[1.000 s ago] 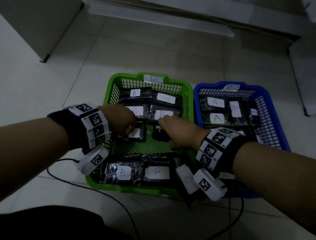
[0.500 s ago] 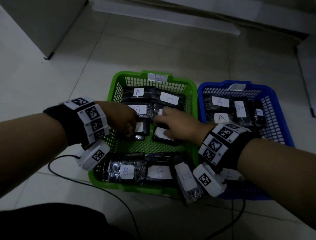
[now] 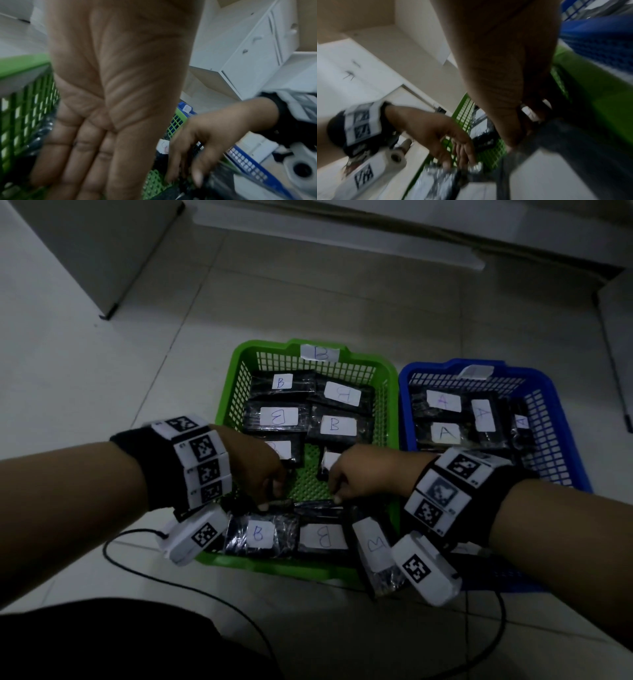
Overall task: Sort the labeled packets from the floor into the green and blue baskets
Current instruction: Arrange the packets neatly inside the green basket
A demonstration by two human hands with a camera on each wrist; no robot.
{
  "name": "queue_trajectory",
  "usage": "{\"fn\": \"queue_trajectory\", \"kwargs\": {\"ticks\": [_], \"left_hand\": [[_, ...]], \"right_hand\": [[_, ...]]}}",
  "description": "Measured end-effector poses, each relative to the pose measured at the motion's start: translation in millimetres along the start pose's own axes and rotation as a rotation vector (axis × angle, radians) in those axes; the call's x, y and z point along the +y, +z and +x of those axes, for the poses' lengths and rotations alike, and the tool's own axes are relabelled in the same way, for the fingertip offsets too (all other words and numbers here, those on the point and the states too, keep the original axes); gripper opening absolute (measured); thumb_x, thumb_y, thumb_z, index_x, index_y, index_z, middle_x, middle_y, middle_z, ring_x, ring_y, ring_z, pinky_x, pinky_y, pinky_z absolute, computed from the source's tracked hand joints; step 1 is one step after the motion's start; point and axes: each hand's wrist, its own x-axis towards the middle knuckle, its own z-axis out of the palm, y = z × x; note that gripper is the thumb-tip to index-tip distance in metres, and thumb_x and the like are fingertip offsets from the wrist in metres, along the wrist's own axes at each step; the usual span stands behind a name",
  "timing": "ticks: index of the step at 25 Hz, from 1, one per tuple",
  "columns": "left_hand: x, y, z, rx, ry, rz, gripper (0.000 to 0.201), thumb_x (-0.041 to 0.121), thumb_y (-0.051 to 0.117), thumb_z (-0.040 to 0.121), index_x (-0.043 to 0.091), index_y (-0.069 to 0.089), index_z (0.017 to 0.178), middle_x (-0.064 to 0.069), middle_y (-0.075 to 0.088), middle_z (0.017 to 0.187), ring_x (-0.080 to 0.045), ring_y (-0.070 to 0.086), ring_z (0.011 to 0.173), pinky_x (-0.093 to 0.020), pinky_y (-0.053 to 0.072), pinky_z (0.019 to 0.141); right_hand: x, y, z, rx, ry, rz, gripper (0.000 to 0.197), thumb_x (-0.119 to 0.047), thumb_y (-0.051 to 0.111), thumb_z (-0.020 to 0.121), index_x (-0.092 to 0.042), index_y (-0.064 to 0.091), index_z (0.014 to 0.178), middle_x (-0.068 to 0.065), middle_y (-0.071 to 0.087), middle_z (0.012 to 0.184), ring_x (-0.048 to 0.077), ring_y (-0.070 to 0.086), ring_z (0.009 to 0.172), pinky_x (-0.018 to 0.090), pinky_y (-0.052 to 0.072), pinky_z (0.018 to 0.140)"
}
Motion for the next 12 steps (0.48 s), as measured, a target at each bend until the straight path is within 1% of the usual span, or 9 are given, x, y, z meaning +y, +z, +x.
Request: {"fn": "queue_trajectory", "kwargs": {"ticks": [1,3,5,6,7,8,10,11,12], "left_hand": [[2,1,0,-0.002,-0.024,-0.002,0.045,0.038,0.066,0.084,0.019,0.057,0.124,0.000,0.063,0.117,-0.009,0.048,0.092,-0.020,0.038,0.081],[1,2,-2,-0.007,-0.066,-0.016,0.041,0.040,0.061,0.087,0.015,0.058,0.120,-0.003,0.062,0.114,-0.015,0.052,0.097,-0.024,0.040,0.084],[-1,6,-4,-0.021,-0.096,-0.043,0.038,0.037,0.056,0.091,0.015,0.056,0.122,-0.002,0.060,0.121,-0.019,0.054,0.110,-0.025,0.040,0.086],[-2,8,-4,-0.024,-0.101,-0.064,0.036,0.034,0.055,0.091,0.016,0.056,0.122,-0.002,0.059,0.125,-0.018,0.053,0.111,-0.026,0.040,0.088],[-2,10,-4,-0.027,-0.094,-0.098,0.033,0.031,0.056,0.091,0.017,0.057,0.121,-0.002,0.058,0.127,-0.017,0.053,0.108,-0.026,0.041,0.089],[-3,11,-4,-0.028,-0.085,-0.135,0.032,0.027,0.058,0.090,0.017,0.056,0.121,-0.003,0.058,0.127,-0.014,0.051,0.103,-0.025,0.042,0.087],[-4,12,-5,-0.028,-0.075,-0.191,0.035,0.025,0.062,0.089,0.015,0.055,0.122,-0.004,0.059,0.125,-0.010,0.048,0.098,-0.019,0.042,0.073],[-4,11,-5,-0.032,-0.072,-0.192,0.037,0.024,0.063,0.088,0.016,0.056,0.123,-0.004,0.060,0.123,-0.009,0.049,0.097,-0.019,0.042,0.071],[-5,10,-5,-0.036,-0.071,-0.180,0.038,0.023,0.063,0.087,0.017,0.056,0.124,-0.004,0.061,0.120,-0.009,0.050,0.096,-0.020,0.043,0.075]], "right_hand": [[-4,3,0,-0.052,-0.003,-0.035,0.034,-0.034,0.060,0.089,-0.015,0.066,0.117,0.003,0.068,0.110,0.021,0.061,0.101,0.023,0.040,0.074],[-8,9,1,-0.069,0.021,-0.013,0.038,-0.033,0.059,0.089,-0.013,0.062,0.121,0.005,0.065,0.118,0.023,0.059,0.107,0.026,0.042,0.078],[-10,12,5,-0.052,0.050,0.048,0.035,-0.029,0.060,0.089,-0.008,0.064,0.118,0.008,0.065,0.118,0.024,0.060,0.107,0.029,0.046,0.081],[-11,12,6,-0.051,0.062,0.072,0.033,-0.027,0.060,0.089,-0.006,0.065,0.113,0.010,0.066,0.116,0.025,0.060,0.104,0.030,0.048,0.081],[-11,13,6,-0.048,0.069,0.108,0.029,-0.024,0.060,0.088,-0.004,0.066,0.109,0.011,0.067,0.112,0.024,0.061,0.100,0.031,0.049,0.079],[-10,14,6,-0.043,0.072,0.152,0.025,-0.021,0.061,0.087,-0.004,0.066,0.105,0.011,0.068,0.108,0.023,0.062,0.095,0.030,0.048,0.076],[-12,15,3,-0.011,0.062,0.223,0.020,-0.017,0.065,0.084,-0.006,0.064,0.100,0.006,0.067,0.097,0.019,0.059,0.088,0.027,0.045,0.067],[-13,14,1,0.004,0.062,0.252,0.022,-0.016,0.068,0.082,-0.008,0.061,0.100,0.003,0.064,0.094,0.017,0.056,0.086,0.025,0.042,0.062],[-13,14,0,0.014,0.069,0.272,0.028,-0.016,0.070,0.080,-0.009,0.059,0.105,0.003,0.062,0.095,0.016,0.054,0.086,0.025,0.040,0.059]]}}
